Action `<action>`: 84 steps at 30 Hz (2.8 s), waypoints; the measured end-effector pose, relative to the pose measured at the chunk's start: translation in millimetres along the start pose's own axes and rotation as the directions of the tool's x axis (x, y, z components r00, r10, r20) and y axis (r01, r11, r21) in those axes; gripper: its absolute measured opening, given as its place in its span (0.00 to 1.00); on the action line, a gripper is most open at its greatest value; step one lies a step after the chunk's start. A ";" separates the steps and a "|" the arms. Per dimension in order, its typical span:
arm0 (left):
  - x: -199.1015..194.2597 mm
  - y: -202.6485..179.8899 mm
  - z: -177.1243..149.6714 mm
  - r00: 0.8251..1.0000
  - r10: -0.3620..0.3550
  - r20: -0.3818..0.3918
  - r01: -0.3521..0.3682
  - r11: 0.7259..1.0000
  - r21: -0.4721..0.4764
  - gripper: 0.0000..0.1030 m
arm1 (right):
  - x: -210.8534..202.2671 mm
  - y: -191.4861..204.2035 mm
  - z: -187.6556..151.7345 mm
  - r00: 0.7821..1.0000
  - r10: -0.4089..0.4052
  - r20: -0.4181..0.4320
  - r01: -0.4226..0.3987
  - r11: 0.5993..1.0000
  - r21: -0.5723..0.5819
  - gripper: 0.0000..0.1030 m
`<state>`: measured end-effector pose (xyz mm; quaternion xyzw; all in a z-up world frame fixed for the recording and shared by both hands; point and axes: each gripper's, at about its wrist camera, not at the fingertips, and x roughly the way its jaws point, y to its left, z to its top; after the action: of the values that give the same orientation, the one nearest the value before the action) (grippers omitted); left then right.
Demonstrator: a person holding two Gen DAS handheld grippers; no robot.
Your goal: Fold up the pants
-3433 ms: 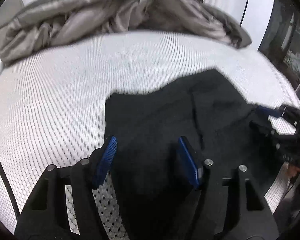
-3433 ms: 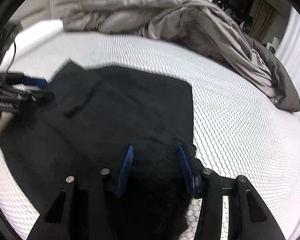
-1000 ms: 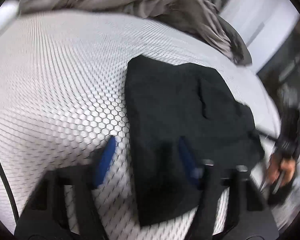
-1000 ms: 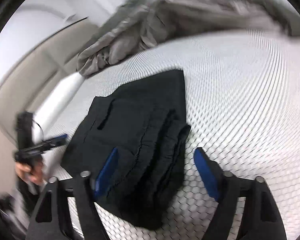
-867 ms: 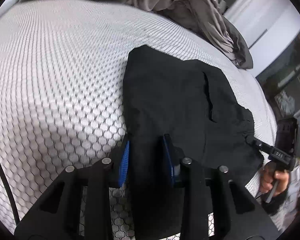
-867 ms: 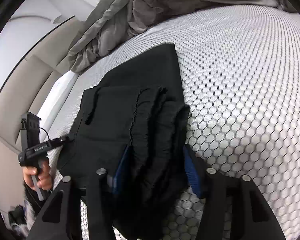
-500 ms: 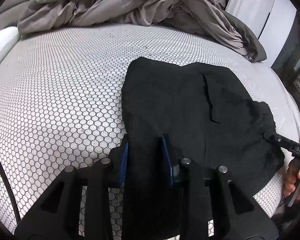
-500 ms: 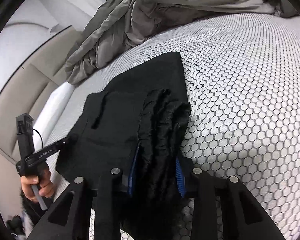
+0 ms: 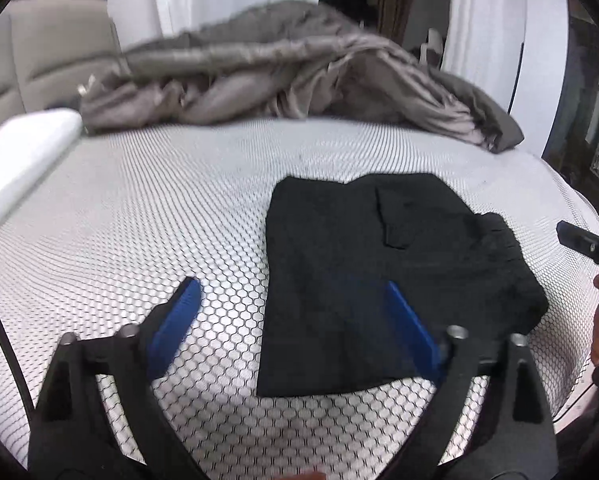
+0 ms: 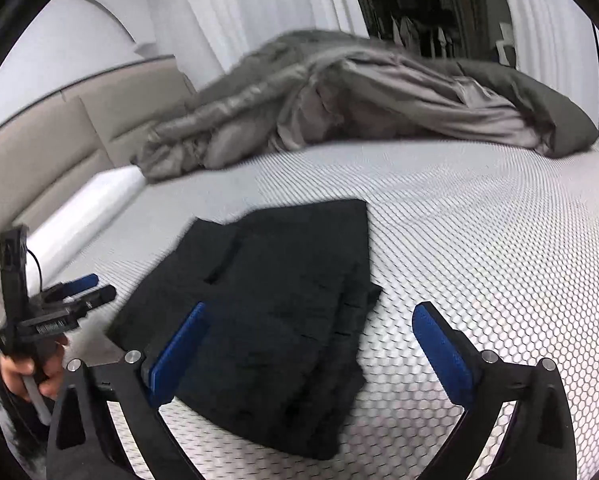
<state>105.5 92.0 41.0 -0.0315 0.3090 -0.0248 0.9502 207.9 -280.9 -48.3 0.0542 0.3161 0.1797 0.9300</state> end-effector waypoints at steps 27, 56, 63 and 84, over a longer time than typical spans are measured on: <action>-16.8 -8.8 -15.4 0.993 0.007 0.115 -0.010 1.000 0.020 0.99 | -25.2 39.5 -44.7 0.982 -0.027 0.188 0.057 0.986 -0.155 1.00; -8.7 -10.7 -16.3 0.994 0.010 0.112 -0.015 0.999 0.041 0.99 | -26.9 29.6 -40.5 0.977 -0.063 0.204 0.086 0.991 -0.106 1.00; -8.6 -10.8 -16.3 0.993 0.011 0.114 -0.016 0.999 0.042 0.99 | -27.2 30.0 -41.0 0.977 -0.063 0.205 0.086 0.991 -0.104 1.00; -6.8 -7.8 -12.1 0.993 0.003 0.118 -0.009 0.999 0.050 0.99 | -25.9 28.4 -41.8 0.977 -0.065 0.203 0.088 0.990 -0.108 1.00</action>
<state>92.7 84.2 35.8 -0.0082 0.2518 -0.0277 0.9674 154.9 -264.7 -60.7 0.0054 0.2126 0.1555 0.9647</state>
